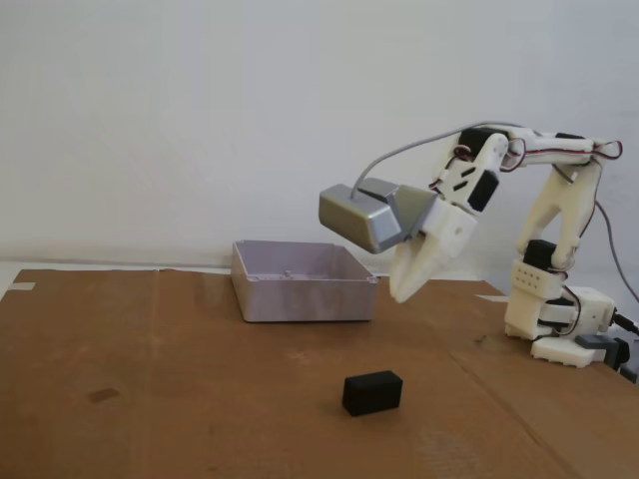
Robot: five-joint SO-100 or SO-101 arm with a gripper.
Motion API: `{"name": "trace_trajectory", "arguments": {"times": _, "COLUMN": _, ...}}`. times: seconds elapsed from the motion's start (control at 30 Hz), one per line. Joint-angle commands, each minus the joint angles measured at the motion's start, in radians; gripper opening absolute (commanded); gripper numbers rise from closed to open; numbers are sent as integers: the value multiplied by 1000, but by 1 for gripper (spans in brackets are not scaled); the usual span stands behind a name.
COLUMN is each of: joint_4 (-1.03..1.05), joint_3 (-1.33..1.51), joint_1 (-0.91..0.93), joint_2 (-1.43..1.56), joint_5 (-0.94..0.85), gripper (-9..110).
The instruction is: Grasp a block and put it in the box.
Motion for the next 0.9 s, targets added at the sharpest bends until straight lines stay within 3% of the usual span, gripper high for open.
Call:
{"name": "trace_trajectory", "arguments": {"times": 0.0, "joint_4": -46, "joint_3": -158, "joint_1": -20, "joint_2": -5, "joint_5": -3, "gripper": 0}}
{"name": "trace_trajectory", "arguments": {"times": 0.87, "joint_4": -46, "joint_3": -330, "joint_1": -83, "joint_2": -161, "joint_5": 29, "gripper": 0}}
